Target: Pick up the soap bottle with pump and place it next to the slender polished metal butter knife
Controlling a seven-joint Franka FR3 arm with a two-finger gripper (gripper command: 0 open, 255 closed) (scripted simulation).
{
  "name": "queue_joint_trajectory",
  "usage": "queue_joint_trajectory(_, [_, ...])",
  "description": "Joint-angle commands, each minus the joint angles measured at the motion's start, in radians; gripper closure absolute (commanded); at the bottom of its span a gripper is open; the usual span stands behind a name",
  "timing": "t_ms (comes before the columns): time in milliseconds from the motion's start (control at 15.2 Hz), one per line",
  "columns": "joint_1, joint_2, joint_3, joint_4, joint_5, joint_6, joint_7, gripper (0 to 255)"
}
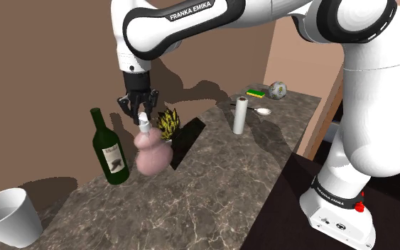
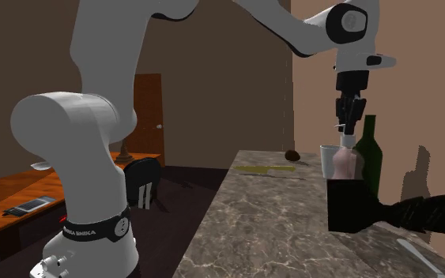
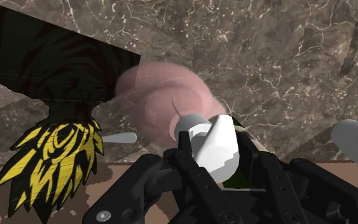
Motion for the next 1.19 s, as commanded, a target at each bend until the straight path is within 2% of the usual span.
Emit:
queue_joint_trajectory(0, [0.000, 0.000, 0.000, 0.000, 0.000, 0.000, 0.000, 255])
queue_joint_trajectory(66, [0.000, 0.000, 0.000, 0.000, 0.000, 0.000, 0.000, 0])
queue_joint_trajectory(396, [0.000, 0.000, 0.000, 0.000, 0.000, 0.000, 0.000, 0])
queue_joint_trajectory(660, [-0.001, -0.016, 0.002, 0.105, 0.006, -0.120, -0.004, 0])
queue_joint_trajectory(1122, [-0.001, -0.016, 0.002, 0.105, 0.006, -0.120, -0.004, 0])
